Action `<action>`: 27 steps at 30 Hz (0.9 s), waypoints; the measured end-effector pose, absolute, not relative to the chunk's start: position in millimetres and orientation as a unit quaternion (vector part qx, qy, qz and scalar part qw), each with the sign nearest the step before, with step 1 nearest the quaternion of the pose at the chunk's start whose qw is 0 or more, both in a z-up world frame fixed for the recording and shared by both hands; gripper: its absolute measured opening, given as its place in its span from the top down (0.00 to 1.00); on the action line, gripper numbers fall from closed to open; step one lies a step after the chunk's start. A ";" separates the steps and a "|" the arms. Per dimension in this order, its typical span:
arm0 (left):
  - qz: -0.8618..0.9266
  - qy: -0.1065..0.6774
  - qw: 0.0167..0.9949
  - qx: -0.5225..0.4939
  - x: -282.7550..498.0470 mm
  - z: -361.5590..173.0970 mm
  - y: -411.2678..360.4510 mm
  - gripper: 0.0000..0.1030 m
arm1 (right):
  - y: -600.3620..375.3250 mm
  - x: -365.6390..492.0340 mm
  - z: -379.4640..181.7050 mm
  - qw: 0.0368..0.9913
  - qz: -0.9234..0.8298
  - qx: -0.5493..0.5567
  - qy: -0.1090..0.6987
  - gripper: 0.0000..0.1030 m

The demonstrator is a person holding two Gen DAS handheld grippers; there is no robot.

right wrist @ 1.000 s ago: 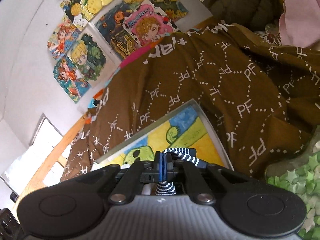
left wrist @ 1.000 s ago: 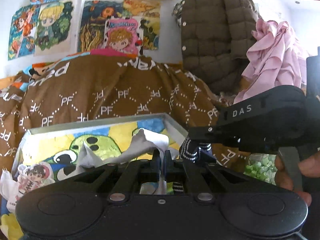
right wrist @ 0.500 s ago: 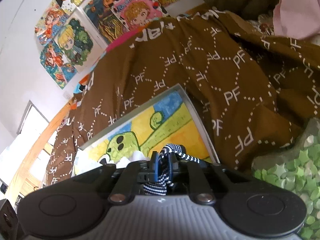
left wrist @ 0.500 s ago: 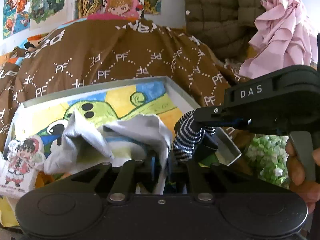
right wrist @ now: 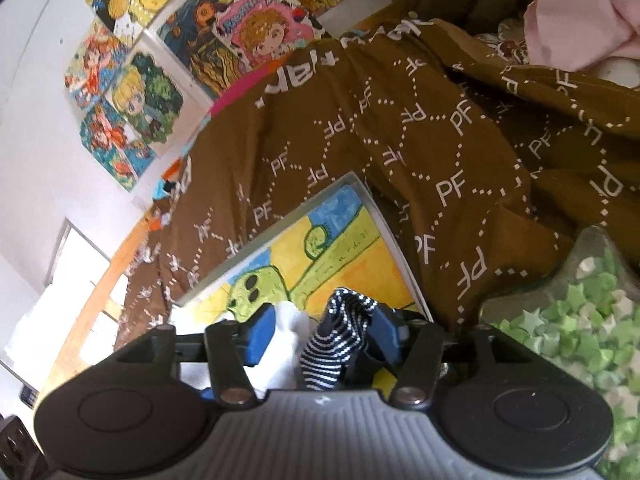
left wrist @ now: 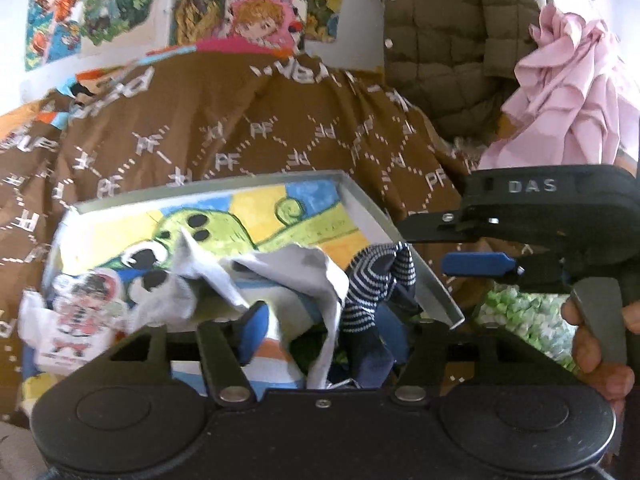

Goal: Organize soft objects
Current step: 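Lift both open tools up away from the tray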

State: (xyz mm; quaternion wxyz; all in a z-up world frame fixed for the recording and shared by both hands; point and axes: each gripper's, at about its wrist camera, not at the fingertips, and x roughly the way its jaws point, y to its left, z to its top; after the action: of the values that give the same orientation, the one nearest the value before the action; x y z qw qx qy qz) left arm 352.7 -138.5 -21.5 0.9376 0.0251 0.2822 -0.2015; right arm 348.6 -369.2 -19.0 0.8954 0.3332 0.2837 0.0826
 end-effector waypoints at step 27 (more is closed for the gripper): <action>-0.117 0.118 0.984 -0.062 182.9 82.9 -49.9 0.01 | -290.4 167.7 102.3 0.984 0.056 0.122 0.117 0.00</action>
State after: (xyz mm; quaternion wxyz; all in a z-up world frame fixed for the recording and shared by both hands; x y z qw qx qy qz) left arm 182.9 -49.9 82.9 0.9841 -0.0625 0.1184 -0.1168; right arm 167.7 -290.4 102.3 0.9840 0.1222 0.1171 0.0555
